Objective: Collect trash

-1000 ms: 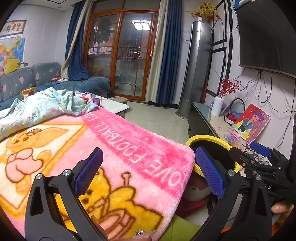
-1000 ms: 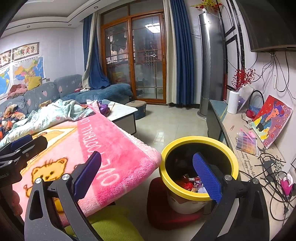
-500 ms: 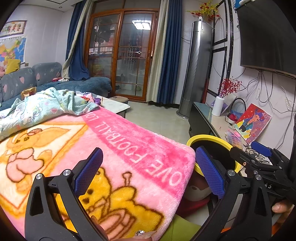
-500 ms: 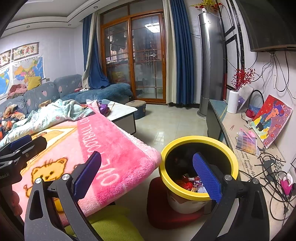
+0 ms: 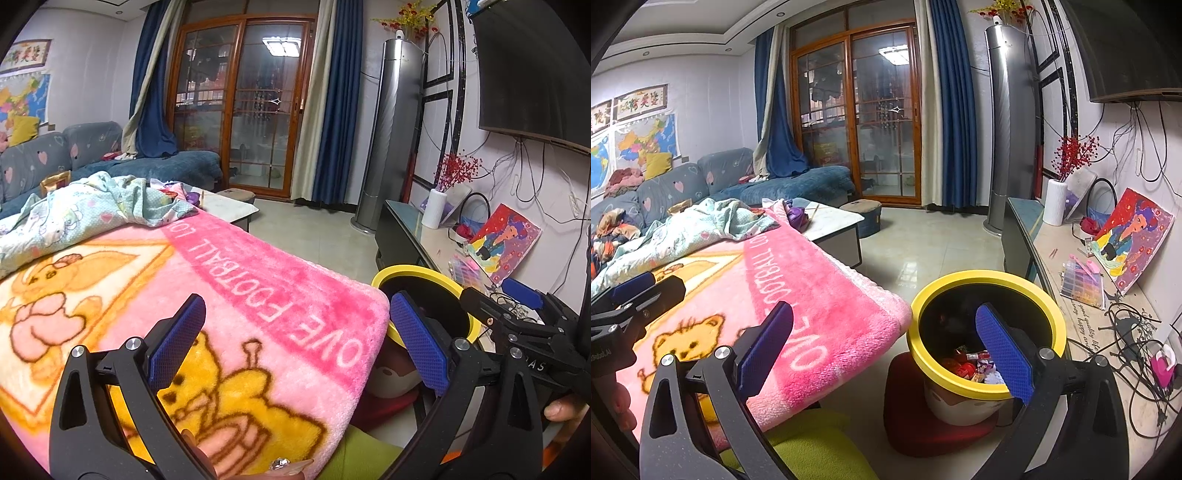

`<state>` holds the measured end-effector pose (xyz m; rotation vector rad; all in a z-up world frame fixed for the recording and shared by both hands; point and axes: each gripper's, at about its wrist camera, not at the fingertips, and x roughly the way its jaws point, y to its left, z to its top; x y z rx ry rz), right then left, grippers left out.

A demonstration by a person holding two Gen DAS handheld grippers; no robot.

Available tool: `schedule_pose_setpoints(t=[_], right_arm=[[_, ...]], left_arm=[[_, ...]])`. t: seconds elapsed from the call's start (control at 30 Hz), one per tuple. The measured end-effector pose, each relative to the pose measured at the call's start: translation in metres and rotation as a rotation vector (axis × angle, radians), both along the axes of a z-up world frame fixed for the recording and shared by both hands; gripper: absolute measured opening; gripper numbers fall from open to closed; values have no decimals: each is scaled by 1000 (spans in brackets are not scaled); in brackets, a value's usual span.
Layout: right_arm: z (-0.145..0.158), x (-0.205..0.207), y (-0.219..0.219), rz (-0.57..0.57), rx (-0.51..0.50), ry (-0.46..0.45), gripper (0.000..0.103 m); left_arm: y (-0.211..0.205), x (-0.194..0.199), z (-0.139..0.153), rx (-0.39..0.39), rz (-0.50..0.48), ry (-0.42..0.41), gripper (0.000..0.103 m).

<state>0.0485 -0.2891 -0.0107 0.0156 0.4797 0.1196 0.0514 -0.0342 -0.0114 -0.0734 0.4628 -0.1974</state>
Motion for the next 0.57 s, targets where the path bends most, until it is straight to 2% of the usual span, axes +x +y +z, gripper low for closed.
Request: schedule_pose_setpoints(t=[0.27,0.37,0.47,0.5,0.57], right_arm=[[4,-1,-2,12,9,-12,96],[8,8,14,70,3,11,96],[13,20,62,199,-29,62,96],[14,21,78,247,-24,72,96],[10,26,147,429,-57,147,96]], left_arm=[[7,3,-9,20,38,43,92],[22,0,-4,-20,62,43,92],[74,-4,-2,-72,180,102,92],[104,-10,-4,-89,253,127,92],[163,-26,-9,-70,420,149,92]])
